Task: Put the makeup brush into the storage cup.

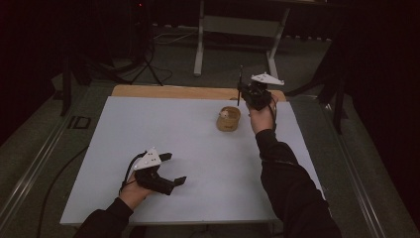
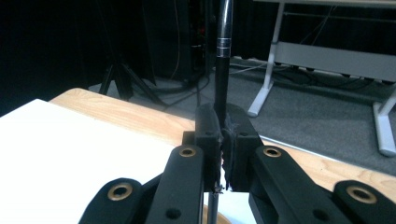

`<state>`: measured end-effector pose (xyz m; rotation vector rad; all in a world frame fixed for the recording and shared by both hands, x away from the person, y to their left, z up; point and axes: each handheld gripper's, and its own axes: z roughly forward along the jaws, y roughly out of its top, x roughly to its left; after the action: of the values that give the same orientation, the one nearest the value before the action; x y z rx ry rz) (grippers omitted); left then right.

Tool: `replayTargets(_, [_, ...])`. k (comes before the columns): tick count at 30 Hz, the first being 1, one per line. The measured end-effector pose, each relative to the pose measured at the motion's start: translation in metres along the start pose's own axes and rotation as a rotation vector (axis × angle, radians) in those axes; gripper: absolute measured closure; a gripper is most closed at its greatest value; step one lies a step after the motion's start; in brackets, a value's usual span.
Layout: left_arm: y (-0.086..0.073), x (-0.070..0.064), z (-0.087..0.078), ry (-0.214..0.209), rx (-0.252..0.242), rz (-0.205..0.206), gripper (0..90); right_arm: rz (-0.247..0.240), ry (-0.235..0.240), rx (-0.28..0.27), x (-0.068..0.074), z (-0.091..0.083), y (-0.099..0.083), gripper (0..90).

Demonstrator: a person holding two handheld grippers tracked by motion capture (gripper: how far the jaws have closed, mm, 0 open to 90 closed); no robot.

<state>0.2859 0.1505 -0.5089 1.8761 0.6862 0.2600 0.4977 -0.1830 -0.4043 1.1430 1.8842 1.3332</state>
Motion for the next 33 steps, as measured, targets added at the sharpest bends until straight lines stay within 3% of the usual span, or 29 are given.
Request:
replayTargets(5, [0.000,0.000,-0.001,-0.001,-0.001,-0.001,0.0,-0.002,0.000,0.016,0.003,0.007,-0.011,85.5])
replayTargets(11, [0.000,0.001,-0.001,-0.004,-0.001,-0.013,0.0,0.051,0.007,0.033,0.000,0.016,-0.023,85.5])
replayTargets(33, [-0.001,0.001,-0.001,0.001,0.004,-0.003,0.1,0.081,0.011,0.118,0.000,0.030,-0.045,85.0])
